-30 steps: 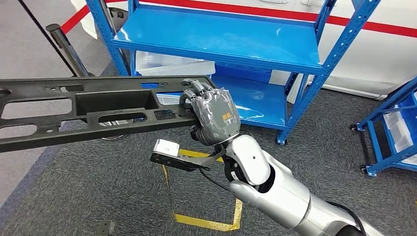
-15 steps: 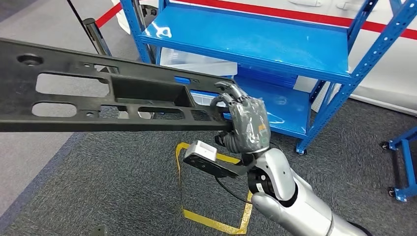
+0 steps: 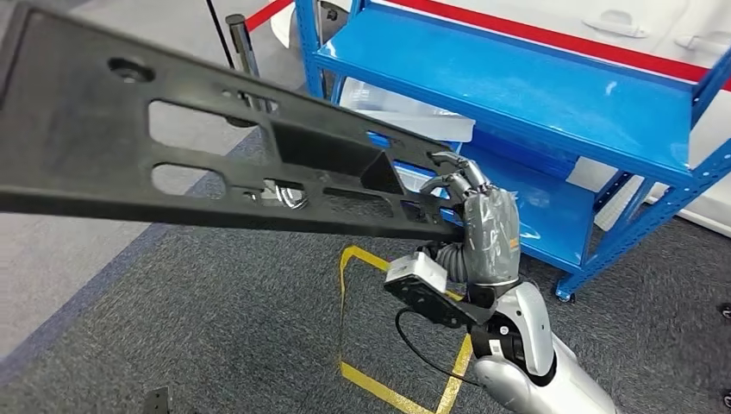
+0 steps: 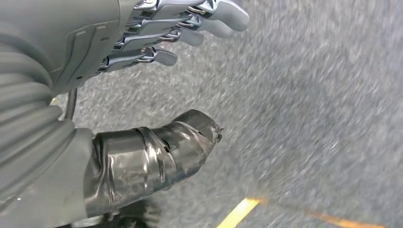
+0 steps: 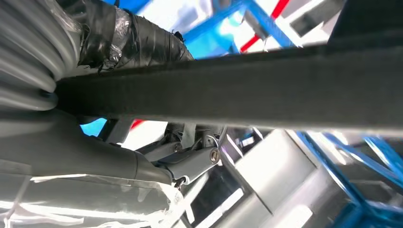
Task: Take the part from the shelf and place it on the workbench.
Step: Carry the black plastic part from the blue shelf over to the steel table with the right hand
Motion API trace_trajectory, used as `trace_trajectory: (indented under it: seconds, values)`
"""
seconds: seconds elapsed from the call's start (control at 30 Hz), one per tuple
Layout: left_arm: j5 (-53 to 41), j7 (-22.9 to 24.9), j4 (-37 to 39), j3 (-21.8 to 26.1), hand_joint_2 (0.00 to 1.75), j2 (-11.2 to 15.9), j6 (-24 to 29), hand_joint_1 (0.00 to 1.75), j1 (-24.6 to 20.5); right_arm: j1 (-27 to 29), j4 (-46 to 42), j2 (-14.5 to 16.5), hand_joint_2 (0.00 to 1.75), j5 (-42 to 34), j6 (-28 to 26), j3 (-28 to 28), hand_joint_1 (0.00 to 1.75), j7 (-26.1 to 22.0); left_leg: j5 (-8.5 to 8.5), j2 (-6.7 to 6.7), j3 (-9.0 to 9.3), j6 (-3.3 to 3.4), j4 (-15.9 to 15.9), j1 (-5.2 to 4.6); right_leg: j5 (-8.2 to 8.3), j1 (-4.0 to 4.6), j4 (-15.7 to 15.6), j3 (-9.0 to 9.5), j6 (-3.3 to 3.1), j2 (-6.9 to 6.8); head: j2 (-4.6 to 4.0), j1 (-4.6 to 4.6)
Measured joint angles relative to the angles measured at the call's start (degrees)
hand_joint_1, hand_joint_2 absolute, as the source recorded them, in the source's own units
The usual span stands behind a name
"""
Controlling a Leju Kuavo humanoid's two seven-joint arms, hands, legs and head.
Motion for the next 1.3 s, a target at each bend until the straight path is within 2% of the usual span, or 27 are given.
trace_trajectory:
  seconds: [0.03, 0.07, 0.1, 0.13, 0.2, 0.27, 0.33, 0.37, 0.4, 0.47, 0.53, 0.57, 0.6, 0.63, 0.7, 0.77, 0.83, 0.87, 0.93, 1.0, 1.03, 1.07, 1.1, 1.13, 1.2, 1.27, 1.3]
  values:
    - [-0.17, 0.23, 0.00, -0.01, 1.75, 0.01, 0.01, 0.00, -0.31, 0.32, 0.30, -0.14, 1.75, -0.85, -0.45, -0.37, 1.75, -0.32, 0.04, -0.74, -0.12, 0.09, 0.14, 0.02, -0.95, -0.07, 3.10, -1.52, 0.08, 0.26, 0.00, 0.05]
    - [-0.38, 0.52, 0.00, -0.01, 1.75, 0.01, 0.01, 0.00, -0.48, 0.52, 0.67, -0.22, 1.75, -1.53, -0.61, -0.59, 1.75, -0.59, 0.02, -1.50, -0.22, 0.05, 0.34, 0.05, -0.70, -0.19, 4.13, -2.06, 0.18, 0.34, 0.00, 0.06]
    - [-0.60, 0.80, 0.00, -0.01, 1.75, 0.02, 0.01, 0.00, -0.60, 0.62, 1.07, -0.25, 1.75, -2.14, -0.66, -0.69, 1.75, -0.91, -0.04, -2.28, -0.31, -0.05, 0.62, 0.12, 0.58, -0.40, 2.99, -1.53, 0.31, 0.43, 0.00, 0.05]
    - [-0.78, 0.98, 0.00, -0.01, 1.75, 0.02, -0.01, 0.00, -0.69, 0.64, 1.46, -0.27, 1.75, -2.74, -0.76, -0.71, 1.75, -1.25, -0.18, -3.06, -0.42, -0.27, 1.05, 0.24, 2.58, -0.71, -0.15, 0.02, 0.50, 0.75, 0.00, 0.05]
    - [-0.99, 1.15, 0.00, -0.01, 1.75, 0.04, -0.17, 0.00, -1.01, 0.61, 2.12, -0.25, 1.75, -3.89, -1.26, -0.71, 1.75, -2.14, -0.67, -4.61, -1.25, -1.04, 2.44, 0.39, 4.95, -1.36, -6.70, 3.25, 0.88, 3.17, 0.00, 0.07]
    - [-1.03, 1.07, 0.00, 0.00, 1.75, 0.10, -0.42, 0.00, -1.44, 0.65, 2.60, -0.20, 1.75, -4.66, -1.87, -0.72, 1.75, -2.98, -0.74, -6.01, -2.46, -1.91, 3.37, 0.54, 5.02, -1.44, -8.95, 4.15, 0.70, 4.57, 0.00, 0.12]
    - [-1.04, 0.94, 0.00, 0.00, 1.75, 0.14, -0.60, 0.00, -1.59, 0.60, 3.04, 0.02, 1.75, -5.17, -2.06, -0.71, 1.75, -3.69, -0.34, -6.98, -3.17, -2.63, 3.28, 0.80, 5.27, -1.25, -8.95, 3.88, -0.12, 3.21, 0.00, 0.18]
    - [-1.13, 0.92, 0.01, 0.00, 1.75, 0.12, -0.71, 0.00, -1.60, 0.50, 3.31, 0.25, 1.75, -5.45, -2.04, -0.71, 1.75, -4.07, -0.46, -6.26, -3.50, -2.91, 3.55, 0.75, 5.42, -1.24, -9.05, 3.86, -0.53, 2.55, 0.00, 0.10]
    - [-1.34, 0.95, 0.01, 0.00, 1.75, 0.09, -0.78, 0.00, -1.73, 0.35, 3.56, 0.58, 1.75, -5.78, -1.92, -0.71, 1.75, -4.51, -1.12, -4.83, -4.15, -3.13, 4.76, 0.65, 5.56, -1.25, -9.18, 3.85, -0.92, 1.85, 0.00, -0.07]
    - [-1.94, 1.15, 0.02, 0.00, 1.75, 0.05, -0.88, 0.00, -2.30, 0.04, 4.22, 1.38, 1.75, -6.29, -1.27, -0.68, 1.75, -5.39, -3.98, -1.26, -6.82, -3.39, 10.41, 0.41, 5.62, -0.94, -9.30, 3.83, -1.42, 0.40, 0.00, -0.42]
    - [-2.48, 1.41, 0.02, 0.00, 1.75, 0.07, -0.88, 0.00, -2.75, -0.23, 5.19, 2.28, 1.75, -6.52, -0.30, -0.49, 1.75, -5.99, -6.59, -0.05, -9.96, -3.37, 17.04, 0.38, 5.53, -0.44, -9.30, 3.79, -1.69, -1.14, 0.00, -0.50]
    - [-2.67, 1.49, 0.02, 0.00, 1.75, 0.07, -0.89, 0.00, -2.79, -0.34, 5.71, 2.73, 1.75, -6.57, 0.11, -0.32, 1.75, -6.21, -6.74, 0.04, -10.56, -3.18, 18.39, 0.30, 5.48, -0.22, -9.30, 3.78, -1.77, -1.88, 0.00, -0.51]
    - [-2.83, 1.54, 0.02, 0.00, 1.75, 0.07, -0.91, 0.00, -2.78, -0.44, 6.18, 3.20, 1.75, -6.58, 0.41, -0.11, 1.75, -6.42, -5.91, 0.13, -10.05, -2.85, 17.60, 0.14, 5.42, 0.00, -9.30, 3.81, -1.86, -2.58, 0.00, -0.51]
    - [-2.96, 1.57, 0.02, 0.00, 1.75, 0.07, -0.93, 0.00, -2.79, -0.60, 6.61, 3.68, 1.75, -6.57, 0.66, 0.12, 1.75, -6.67, -4.27, 0.54, -8.42, -2.36, 14.72, -0.18, 5.35, 0.19, -9.30, 3.90, -1.94, -3.29, 0.00, -0.51]
    - [-3.08, 1.61, 0.02, 0.00, 1.75, 0.17, -0.97, 0.00, -2.95, -1.10, 7.32, 4.65, 1.75, -6.51, 0.95, 0.55, 1.75, -7.11, -1.61, 3.01, -4.41, -1.04, 7.13, -1.31, 5.22, 0.49, -9.38, 4.10, -2.02, -4.58, 0.00, -0.48]
    - [-3.25, 1.62, 0.02, 0.00, 1.75, 0.33, -1.00, 0.00, -3.16, -1.58, 7.95, 5.51, 1.75, -6.27, 1.01, 0.99, 1.75, -7.48, -1.01, 4.58, -2.69, -0.01, 3.33, -2.30, 5.17, 0.59, -9.62, 4.22, -1.83, -5.78, 0.00, -0.47]
    - [-3.44, 1.59, 0.02, 0.00, 1.75, 0.50, -1.02, 0.00, -3.05, -1.74, 8.55, 6.32, 1.75, -5.77, 0.95, 1.33, 1.75, -7.74, -0.75, 3.48, -2.33, 0.57, 2.51, -2.44, 5.14, 0.63, -10.08, 4.62, -1.44, -6.86, 0.00, -0.51]
    - [-3.55, 1.50, 0.02, 0.00, 1.75, 0.54, -1.02, 0.00, -2.85, -1.73, 8.82, 6.68, 1.75, -5.49, 0.87, 1.44, 1.75, -7.83, -0.43, 2.84, -1.86, 0.76, 1.79, -2.22, 5.01, 0.60, -10.10, 4.87, -1.22, -6.46, 0.00, -0.45]
    - [-3.86, 1.25, 0.02, 0.00, 1.75, 0.56, -1.00, 0.00, -2.59, -1.65, 9.26, 7.24, 1.75, -4.92, 0.50, 1.70, 1.75, -8.00, 0.34, 1.62, -0.72, 1.21, 0.34, -1.56, 3.34, 0.50, -7.65, 4.08, -0.77, -3.52, 0.00, -0.37]
    - [-4.09, 1.03, 0.02, 0.00, 1.75, 0.55, -1.01, 0.00, -2.56, -1.30, 9.70, 7.39, 1.75, -4.47, 0.13, 2.02, 1.75, -8.04, 0.64, 0.34, -0.55, 1.46, 0.01, -1.15, 0.30, 0.21, -1.18, 0.93, -0.38, -0.50, 0.00, -0.30]
    - [-4.10, 0.96, 0.02, 0.00, 1.75, 0.55, -1.02, 0.00, -2.52, -1.02, 9.96, 7.39, 1.75, -4.23, 0.02, 2.14, 1.75, -7.95, 0.64, -0.44, -0.58, 1.49, 0.09, -1.04, -0.74, 0.06, 2.04, -0.80, -0.16, 0.03, 0.00, -0.28]
    - [-4.10, 0.87, 0.02, 0.00, 1.75, 0.55, -1.03, 0.00, -2.40, -0.75, 10.24, 7.39, 1.75, -3.98, -0.04, 2.22, 1.75, -7.82, 0.56, -1.31, -0.60, 1.40, 0.23, -0.95, -0.81, -0.13, 3.81, -1.92, 0.08, 0.21, 0.00, -0.28]
    - [-4.15, 0.72, 0.02, 0.00, 1.75, 0.55, -1.04, 0.00, -2.24, -0.56, 10.50, 7.40, 1.75, -3.74, -0.08, 2.27, 1.75, -7.71, 0.42, -2.20, -0.62, 1.23, 0.49, -0.83, 0.18, -0.34, 3.60, -2.12, 0.34, 0.30, 0.00, -0.29]
    - [-4.20, 0.52, 0.02, 0.00, 1.75, 0.55, -1.06, 0.00, -2.07, -0.37, 10.73, 7.40, 1.75, -3.58, -0.11, 2.29, 1.75, -7.63, 0.19, -3.10, -0.66, 0.96, 0.90, -0.67, 2.12, -0.60, 1.26, -1.25, 0.61, 0.58, 0.00, -0.29]
    - [-4.35, 0.00, 0.02, -0.01, 1.75, 0.55, -1.20, 0.00, -1.81, 0.15, 11.04, 7.41, 1.75, -3.57, -0.30, 2.29, 1.75, -7.60, -0.55, -4.74, -1.17, 0.18, 2.29, -0.39, 5.54, -1.24, -5.65, 1.67, 1.10, 2.94, 0.00, -0.26]
    - [-4.56, -0.50, 0.02, -0.01, 1.75, 0.56, -1.46, 0.00, -1.61, 1.03, 11.20, 7.44, 1.75, -3.70, -0.88, 2.29, 1.75, -7.57, -1.06, -6.15, -2.19, -0.65, 3.49, -0.18, 6.14, -1.57, -8.99, 3.12, 1.04, 5.23, 0.00, -0.27]
    - [-4.71, -0.74, 0.02, -0.01, 1.75, 0.58, -1.59, 0.00, -1.39, 1.50, 11.23, 7.45, 1.75, -3.78, -1.23, 2.29, 1.75, -7.57, -1.07, -6.82, -2.61, -1.07, 3.70, -0.04, 5.78, -1.46, -9.12, 3.21, 0.74, 5.48, 0.00, -0.28]
